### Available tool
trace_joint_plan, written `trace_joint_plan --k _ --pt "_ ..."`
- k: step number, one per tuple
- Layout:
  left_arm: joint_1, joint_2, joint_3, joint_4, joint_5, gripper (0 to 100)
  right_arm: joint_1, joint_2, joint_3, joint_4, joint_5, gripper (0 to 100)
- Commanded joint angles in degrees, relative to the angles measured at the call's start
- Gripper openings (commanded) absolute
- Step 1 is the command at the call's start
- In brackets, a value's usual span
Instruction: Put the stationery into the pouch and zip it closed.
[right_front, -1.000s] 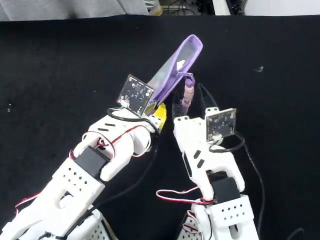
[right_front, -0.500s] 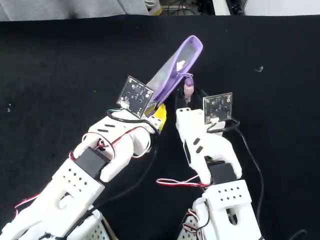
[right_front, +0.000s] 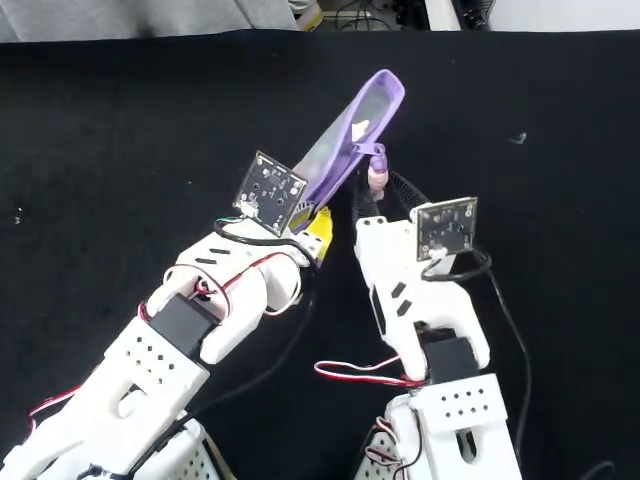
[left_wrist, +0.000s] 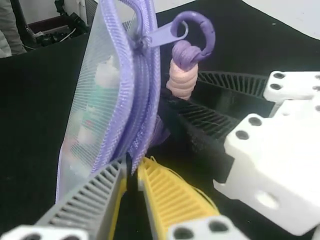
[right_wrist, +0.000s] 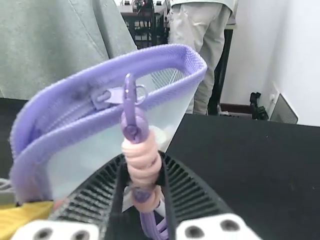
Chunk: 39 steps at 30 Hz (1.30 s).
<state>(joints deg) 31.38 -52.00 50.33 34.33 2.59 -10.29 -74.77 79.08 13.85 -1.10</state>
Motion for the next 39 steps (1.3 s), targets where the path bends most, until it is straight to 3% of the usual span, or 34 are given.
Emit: trace_joint_plan --k 1,10,25,39 --pt "-0.3 0.1 -0.2 -1.1 -0.5 3 1.1 -1.5 -0.7 0.2 0.6 1.1" --pt "-0.3 0.1 -0.1 -1.1 -0.5 3 9.2 -1.5 -6.6 2.8 2.5 1.1" --pt "-0.3 0.1 -0.1 -0.8 -0.5 3 15.4 -0.7 -9.5 0.4 3.0 1.1" --pt "-0.3 0.1 -0.1 -0.8 -0.6 3 22.6 24.2 -21.7 -3.6 2.5 1.1"
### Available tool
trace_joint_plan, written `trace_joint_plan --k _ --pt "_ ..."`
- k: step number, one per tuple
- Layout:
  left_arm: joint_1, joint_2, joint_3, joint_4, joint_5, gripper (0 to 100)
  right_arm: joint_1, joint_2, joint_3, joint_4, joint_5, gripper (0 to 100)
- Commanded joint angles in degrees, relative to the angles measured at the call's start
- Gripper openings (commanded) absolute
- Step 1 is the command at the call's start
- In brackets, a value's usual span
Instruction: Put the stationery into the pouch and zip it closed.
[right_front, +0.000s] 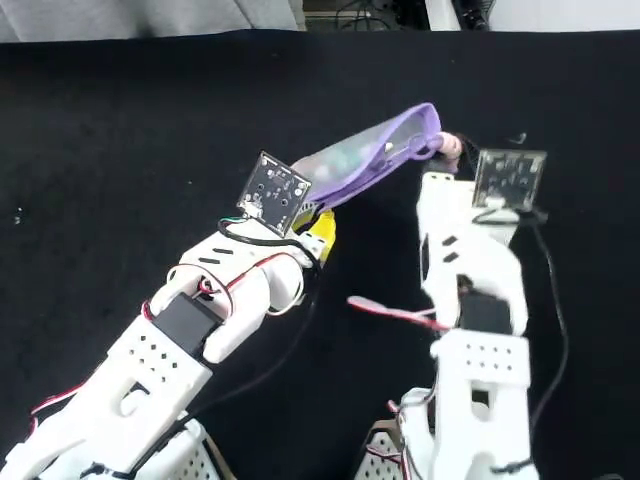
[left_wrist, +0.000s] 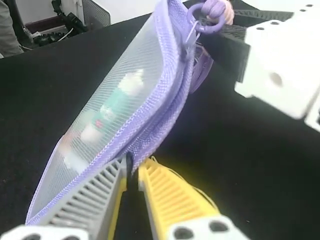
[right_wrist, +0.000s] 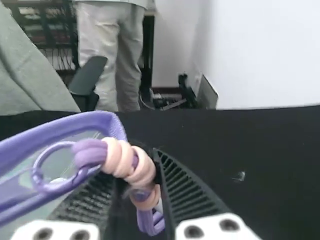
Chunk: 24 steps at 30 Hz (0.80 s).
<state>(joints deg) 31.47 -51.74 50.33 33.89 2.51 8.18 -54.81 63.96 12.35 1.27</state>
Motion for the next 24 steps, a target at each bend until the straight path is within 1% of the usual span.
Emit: trace_joint_plan --k 1,7,14,24 --pt "-0.4 -0.2 -0.1 -0.4 -0.5 3 4.4 5.2 -7.3 -2.1 0.1 1.1" --pt "-0.4 -0.2 0.0 -0.4 -0.5 3 6.8 9.9 -10.4 -2.2 0.2 1.1" --pt "-0.4 -0.2 0.7 -0.7 -0.5 3 10.5 16.3 -11.6 -8.3 0.4 1.1" --pt "-0.4 -0.2 0.8 -0.8 -0.5 3 16.1 27.7 -19.7 -8.3 0.1 1.1"
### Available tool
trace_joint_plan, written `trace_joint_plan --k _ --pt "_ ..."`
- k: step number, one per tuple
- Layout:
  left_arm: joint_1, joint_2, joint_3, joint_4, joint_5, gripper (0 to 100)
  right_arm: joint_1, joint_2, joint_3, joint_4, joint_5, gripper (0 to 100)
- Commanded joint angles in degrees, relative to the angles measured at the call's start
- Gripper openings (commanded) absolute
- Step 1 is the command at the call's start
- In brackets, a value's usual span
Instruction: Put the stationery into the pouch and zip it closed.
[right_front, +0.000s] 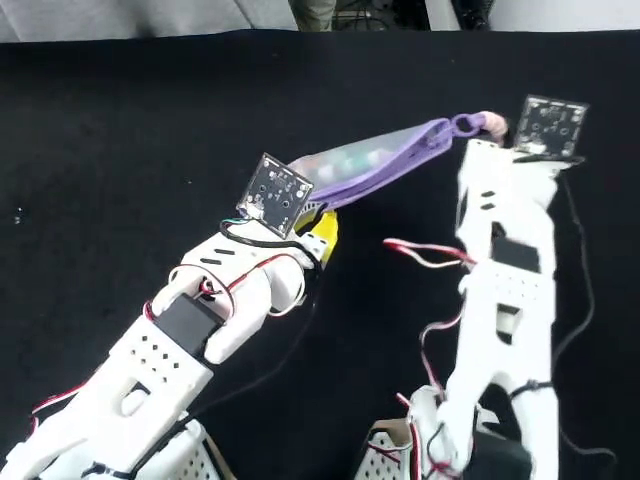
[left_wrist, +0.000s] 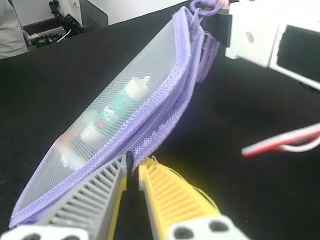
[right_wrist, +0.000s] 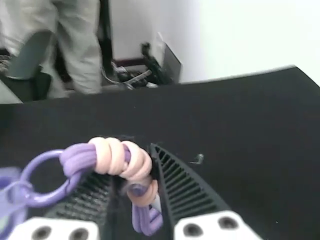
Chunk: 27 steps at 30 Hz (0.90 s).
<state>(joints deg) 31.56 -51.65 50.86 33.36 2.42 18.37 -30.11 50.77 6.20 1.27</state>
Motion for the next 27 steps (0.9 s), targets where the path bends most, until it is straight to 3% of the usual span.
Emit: trace_joint_plan --k 1,18,27 --pt "-0.5 -0.3 0.3 -0.3 -0.4 3 6.4 4.0 -7.2 -2.1 0.1 1.1" --pt "-3.0 -0.3 0.6 -2.5 -0.3 3 7.2 8.7 -9.5 -1.9 0.1 1.1" --pt "-5.7 -0.3 2.3 -6.3 0.0 3 1.2 8.5 -9.6 3.0 0.6 1.1"
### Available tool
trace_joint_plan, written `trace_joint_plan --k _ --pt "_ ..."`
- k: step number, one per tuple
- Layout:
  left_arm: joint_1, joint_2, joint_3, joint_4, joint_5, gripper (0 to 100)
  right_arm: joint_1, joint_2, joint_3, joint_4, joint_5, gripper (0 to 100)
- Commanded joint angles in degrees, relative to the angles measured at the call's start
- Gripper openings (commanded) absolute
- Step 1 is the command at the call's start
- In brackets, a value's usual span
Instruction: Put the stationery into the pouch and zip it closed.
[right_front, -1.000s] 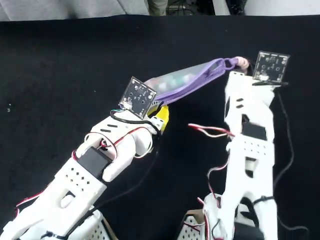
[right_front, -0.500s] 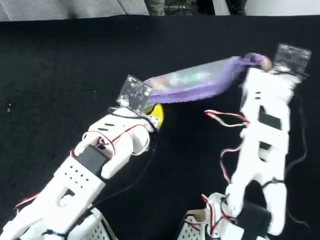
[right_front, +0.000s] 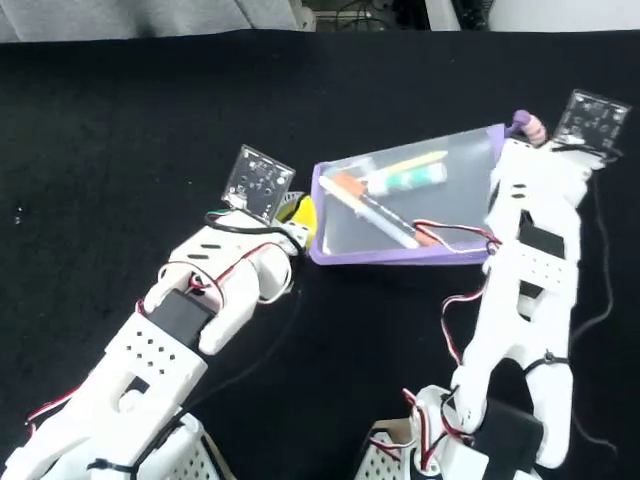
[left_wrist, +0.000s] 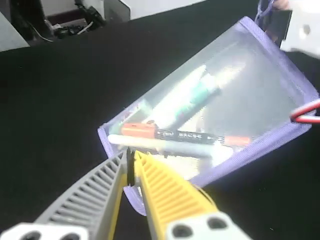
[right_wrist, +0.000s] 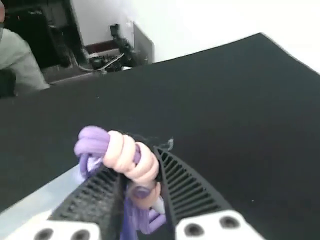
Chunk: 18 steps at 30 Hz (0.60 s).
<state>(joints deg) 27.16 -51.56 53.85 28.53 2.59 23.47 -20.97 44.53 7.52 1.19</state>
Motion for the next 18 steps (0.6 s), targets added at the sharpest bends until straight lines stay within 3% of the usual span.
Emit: trace_joint_plan --k 1,8,18 --pt "-1.4 -0.4 -0.7 -1.5 -0.2 3 -4.8 -0.8 -3.5 2.5 0.7 1.3" --pt "-1.6 -0.4 -0.7 -1.5 -0.2 3 -12.6 -0.8 -3.7 6.4 4.2 1.4" --pt "-7.1 -0.4 -0.7 -5.1 -0.2 3 -24.4 -0.9 -3.6 13.1 6.8 1.5"
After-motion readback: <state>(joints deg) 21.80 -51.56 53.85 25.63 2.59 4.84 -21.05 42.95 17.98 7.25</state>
